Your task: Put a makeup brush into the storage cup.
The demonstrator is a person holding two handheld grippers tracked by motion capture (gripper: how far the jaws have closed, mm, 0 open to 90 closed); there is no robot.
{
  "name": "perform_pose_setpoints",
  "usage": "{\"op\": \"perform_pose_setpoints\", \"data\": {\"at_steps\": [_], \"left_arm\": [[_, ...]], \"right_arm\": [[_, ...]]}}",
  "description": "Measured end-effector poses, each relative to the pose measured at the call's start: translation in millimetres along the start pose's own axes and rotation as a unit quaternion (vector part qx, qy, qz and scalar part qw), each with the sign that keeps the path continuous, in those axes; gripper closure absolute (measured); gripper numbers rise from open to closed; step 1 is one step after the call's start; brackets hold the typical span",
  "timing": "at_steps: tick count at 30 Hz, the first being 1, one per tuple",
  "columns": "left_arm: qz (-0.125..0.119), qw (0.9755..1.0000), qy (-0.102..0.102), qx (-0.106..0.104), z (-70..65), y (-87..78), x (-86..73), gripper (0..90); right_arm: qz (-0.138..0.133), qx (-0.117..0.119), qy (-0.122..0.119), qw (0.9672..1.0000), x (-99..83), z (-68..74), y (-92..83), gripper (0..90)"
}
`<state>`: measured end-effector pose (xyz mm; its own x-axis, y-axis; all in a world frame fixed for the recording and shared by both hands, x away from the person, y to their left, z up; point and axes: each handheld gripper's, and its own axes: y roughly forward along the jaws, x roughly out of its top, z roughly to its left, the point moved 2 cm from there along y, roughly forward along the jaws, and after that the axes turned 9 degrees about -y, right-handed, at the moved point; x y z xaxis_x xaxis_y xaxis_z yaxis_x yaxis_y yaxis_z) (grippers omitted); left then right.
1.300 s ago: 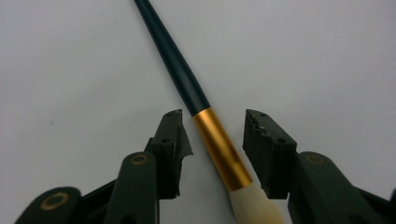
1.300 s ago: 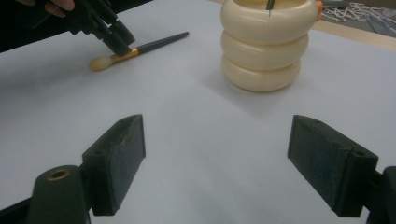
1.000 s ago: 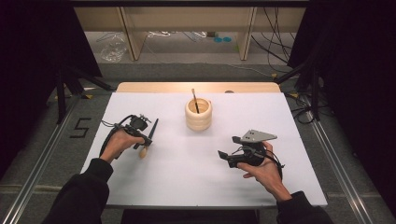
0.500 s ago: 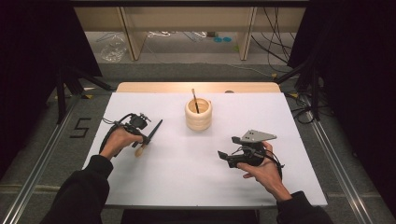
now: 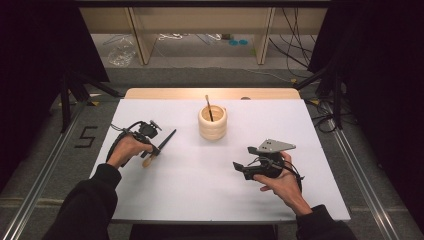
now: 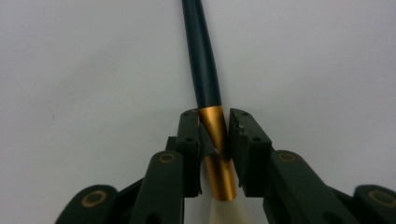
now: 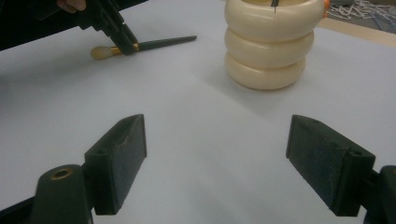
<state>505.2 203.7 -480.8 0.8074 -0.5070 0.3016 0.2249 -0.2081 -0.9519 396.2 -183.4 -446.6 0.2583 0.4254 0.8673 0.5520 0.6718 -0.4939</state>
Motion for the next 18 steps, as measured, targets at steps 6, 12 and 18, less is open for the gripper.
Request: {"op": "perform_pose_setpoints", "data": {"at_steps": [6,12,18], "left_arm": [[0.015,0.9998,0.009,0.007,0.0,0.1,2.9,75.4],[0.019,0.9998,0.006,0.003,1.0,0.1,3.1,77.9],[0.022,0.9997,0.011,0.001,1.1,0.3,3.7,78.0]], "right_arm": [[0.001,0.001,-0.003,1.0000,0.0,-0.5,-0.4,21.2],[0.003,0.003,-0.004,1.0000,0.1,0.2,-0.3,21.3],[0.002,0.003,-0.004,1.0000,0.1,0.4,0.2,21.3]]}}
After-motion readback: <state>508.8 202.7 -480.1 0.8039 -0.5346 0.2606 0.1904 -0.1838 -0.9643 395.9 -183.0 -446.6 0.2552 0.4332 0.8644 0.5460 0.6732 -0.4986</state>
